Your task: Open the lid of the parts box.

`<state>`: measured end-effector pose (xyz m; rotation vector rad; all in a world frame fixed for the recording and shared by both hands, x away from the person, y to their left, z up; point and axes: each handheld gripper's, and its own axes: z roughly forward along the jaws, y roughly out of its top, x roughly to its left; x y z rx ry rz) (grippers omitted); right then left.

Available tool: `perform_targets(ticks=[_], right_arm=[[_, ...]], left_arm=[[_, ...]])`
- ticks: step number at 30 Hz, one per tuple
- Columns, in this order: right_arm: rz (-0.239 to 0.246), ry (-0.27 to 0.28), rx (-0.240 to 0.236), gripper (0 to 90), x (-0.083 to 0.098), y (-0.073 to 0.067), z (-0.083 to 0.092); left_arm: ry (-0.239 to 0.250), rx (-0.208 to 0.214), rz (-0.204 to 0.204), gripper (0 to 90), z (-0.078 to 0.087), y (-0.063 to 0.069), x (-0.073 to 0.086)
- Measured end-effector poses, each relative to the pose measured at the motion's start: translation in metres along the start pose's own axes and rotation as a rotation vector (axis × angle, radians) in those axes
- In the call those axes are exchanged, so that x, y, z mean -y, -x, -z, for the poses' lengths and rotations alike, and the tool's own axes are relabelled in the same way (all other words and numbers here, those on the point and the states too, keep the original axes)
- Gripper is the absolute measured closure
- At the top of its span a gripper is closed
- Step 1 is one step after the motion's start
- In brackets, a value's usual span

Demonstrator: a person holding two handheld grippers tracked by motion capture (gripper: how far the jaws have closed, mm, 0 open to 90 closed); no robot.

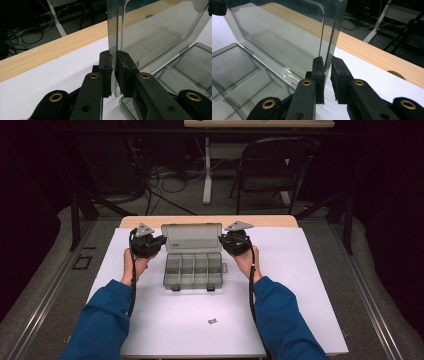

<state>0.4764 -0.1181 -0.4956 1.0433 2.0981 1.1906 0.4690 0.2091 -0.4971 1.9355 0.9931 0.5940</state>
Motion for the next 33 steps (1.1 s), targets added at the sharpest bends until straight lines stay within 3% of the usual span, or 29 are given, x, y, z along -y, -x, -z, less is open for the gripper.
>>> perform_targets(ticks=[33], right_arm=[[-0.039,-0.077,0.016,77.8,0.015,0.004,-0.027]], left_arm=[[-0.109,-0.030,0.011,80.8,-0.025,-0.001,0.010]])
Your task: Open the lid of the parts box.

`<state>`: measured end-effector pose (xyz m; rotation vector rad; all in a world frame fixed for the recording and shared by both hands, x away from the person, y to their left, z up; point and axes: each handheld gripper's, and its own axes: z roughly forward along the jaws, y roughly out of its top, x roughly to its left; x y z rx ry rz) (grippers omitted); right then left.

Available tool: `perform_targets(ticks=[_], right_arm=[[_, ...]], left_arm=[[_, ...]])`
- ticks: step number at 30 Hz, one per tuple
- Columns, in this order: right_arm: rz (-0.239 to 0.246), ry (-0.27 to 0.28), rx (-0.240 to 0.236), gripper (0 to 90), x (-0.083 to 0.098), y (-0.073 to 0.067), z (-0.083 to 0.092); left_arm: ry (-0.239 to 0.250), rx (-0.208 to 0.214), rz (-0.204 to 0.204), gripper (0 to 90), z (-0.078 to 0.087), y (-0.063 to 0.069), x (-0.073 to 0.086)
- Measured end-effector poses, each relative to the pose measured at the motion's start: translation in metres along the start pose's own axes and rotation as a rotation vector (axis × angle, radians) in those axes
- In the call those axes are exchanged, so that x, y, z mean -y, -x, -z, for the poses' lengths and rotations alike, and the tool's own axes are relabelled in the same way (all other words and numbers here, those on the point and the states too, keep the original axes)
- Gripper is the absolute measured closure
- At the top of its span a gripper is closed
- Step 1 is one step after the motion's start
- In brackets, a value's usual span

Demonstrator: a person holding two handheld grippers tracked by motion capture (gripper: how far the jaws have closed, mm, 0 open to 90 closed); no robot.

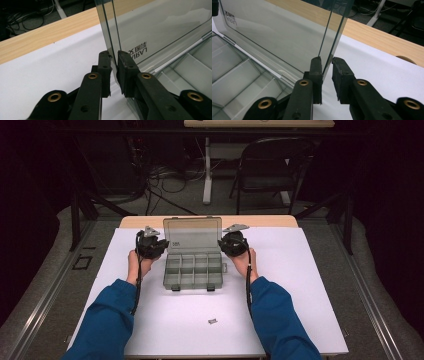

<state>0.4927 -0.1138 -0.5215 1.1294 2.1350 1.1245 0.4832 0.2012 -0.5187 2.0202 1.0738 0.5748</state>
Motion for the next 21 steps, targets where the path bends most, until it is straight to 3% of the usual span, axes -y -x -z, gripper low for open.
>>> perform_targets(ticks=[14,18,21], right_arm=[[-0.013,-0.039,-0.006,73.6,0.003,0.002,-0.006],[-0.019,-0.032,-0.020,68.6,0.004,0.003,-0.002],[-0.016,-0.032,-0.030,62.8,0.003,0.003,0.003]], left_arm=[[-0.007,0.001,0.011,75.7,-0.002,-0.001,0.002],[0.003,0.012,0.025,63.7,0.002,-0.003,0.002],[0.012,0.016,0.039,47.8,0.007,-0.003,0.001]])
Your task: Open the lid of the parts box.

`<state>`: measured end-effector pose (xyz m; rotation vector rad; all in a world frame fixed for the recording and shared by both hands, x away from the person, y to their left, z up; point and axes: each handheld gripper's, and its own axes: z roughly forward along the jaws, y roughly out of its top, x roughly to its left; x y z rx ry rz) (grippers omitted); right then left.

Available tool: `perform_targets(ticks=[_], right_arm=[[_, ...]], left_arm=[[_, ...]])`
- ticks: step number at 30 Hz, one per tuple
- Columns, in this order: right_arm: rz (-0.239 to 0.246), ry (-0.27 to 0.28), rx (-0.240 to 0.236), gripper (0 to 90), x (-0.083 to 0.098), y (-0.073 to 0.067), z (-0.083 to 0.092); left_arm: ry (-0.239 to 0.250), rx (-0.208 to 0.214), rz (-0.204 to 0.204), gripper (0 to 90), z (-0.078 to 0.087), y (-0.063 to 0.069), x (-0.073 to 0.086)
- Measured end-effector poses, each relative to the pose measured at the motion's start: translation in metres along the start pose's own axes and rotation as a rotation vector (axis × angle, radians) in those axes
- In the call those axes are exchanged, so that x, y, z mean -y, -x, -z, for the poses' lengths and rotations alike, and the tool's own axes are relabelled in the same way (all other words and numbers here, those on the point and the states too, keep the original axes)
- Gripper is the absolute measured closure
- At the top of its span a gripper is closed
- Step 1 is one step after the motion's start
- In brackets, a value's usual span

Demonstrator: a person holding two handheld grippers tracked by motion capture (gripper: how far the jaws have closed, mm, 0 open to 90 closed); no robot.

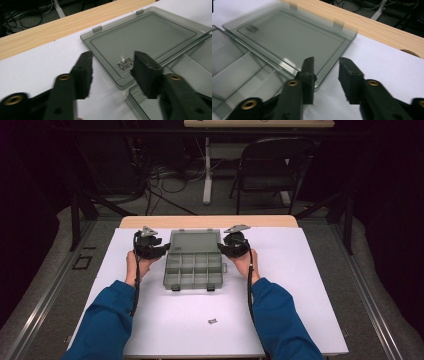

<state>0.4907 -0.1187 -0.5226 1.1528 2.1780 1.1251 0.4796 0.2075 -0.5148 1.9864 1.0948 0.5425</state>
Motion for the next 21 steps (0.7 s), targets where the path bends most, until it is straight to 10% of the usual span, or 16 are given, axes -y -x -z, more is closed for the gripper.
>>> perform_targets(ticks=[7,21], right_arm=[[0.021,0.036,-0.041,47.1,-0.001,-0.003,0.022],[0.098,0.134,-0.113,22.7,0.022,-0.020,0.087]], left_arm=[[0.028,0.018,-0.022,25.5,0.018,0.008,0.000],[0.078,0.084,-0.136,14.6,0.062,0.048,0.017]])
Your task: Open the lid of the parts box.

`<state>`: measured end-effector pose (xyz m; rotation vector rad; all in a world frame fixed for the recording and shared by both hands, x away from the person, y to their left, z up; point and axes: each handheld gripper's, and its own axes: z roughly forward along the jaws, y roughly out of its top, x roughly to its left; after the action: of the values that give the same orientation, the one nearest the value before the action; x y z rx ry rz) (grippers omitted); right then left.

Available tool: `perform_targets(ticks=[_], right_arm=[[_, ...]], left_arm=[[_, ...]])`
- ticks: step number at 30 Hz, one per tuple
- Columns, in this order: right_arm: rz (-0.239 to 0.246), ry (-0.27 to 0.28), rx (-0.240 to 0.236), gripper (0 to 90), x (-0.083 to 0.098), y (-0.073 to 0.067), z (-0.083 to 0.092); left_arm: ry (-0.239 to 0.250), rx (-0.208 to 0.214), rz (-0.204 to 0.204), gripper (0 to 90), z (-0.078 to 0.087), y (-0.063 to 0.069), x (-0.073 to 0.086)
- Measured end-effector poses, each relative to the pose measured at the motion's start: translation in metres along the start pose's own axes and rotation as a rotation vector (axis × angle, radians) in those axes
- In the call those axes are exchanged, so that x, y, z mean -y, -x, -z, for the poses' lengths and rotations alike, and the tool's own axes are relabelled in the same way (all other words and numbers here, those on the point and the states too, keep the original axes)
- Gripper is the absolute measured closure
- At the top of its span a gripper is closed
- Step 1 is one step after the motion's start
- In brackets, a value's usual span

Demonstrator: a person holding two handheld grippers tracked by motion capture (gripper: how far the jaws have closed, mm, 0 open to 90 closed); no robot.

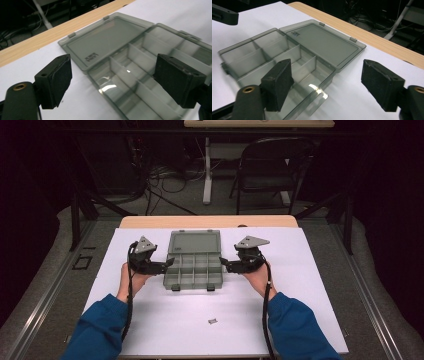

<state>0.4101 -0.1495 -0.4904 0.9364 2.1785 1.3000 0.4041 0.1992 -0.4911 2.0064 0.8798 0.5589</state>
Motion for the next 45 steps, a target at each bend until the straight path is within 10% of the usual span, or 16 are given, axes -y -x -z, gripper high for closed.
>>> perform_targets(ticks=[22,45], right_arm=[[0.085,0.087,-0.062,7.1,0.043,-0.031,0.063],[0.130,0.141,-0.021,0.0,0.076,-0.043,0.098]], left_arm=[[-0.003,0.063,-0.085,3.4,0.025,0.049,0.022],[-0.021,0.091,-0.138,0.1,0.035,0.077,0.029]])
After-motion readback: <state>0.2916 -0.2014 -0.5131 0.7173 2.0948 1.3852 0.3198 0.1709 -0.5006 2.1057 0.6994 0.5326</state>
